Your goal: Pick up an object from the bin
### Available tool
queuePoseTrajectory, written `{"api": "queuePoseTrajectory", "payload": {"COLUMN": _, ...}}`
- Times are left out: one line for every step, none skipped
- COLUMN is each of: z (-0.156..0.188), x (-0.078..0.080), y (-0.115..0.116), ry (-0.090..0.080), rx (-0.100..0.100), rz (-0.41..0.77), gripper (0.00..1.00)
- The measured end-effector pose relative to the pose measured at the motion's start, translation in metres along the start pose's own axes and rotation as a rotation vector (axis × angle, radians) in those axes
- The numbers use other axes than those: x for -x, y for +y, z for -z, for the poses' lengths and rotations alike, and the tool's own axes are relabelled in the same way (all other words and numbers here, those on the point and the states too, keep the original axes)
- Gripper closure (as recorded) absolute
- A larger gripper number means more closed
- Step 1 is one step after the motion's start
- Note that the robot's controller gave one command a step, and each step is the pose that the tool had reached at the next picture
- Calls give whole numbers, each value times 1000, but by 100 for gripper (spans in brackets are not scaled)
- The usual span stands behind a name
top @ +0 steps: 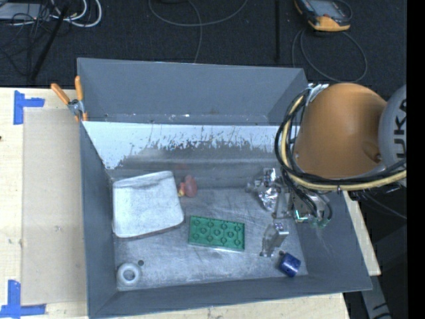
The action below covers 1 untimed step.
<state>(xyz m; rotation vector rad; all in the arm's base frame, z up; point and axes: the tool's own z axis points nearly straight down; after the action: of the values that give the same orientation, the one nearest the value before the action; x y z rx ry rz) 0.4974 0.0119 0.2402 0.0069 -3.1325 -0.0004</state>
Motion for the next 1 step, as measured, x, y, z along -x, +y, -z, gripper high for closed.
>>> {"api": "queuePoseTrajectory", "payload": {"z": -165, "x": 6, "y": 21, "ry": -32, "rx": -2, "rz": 211, "gripper": 0}}
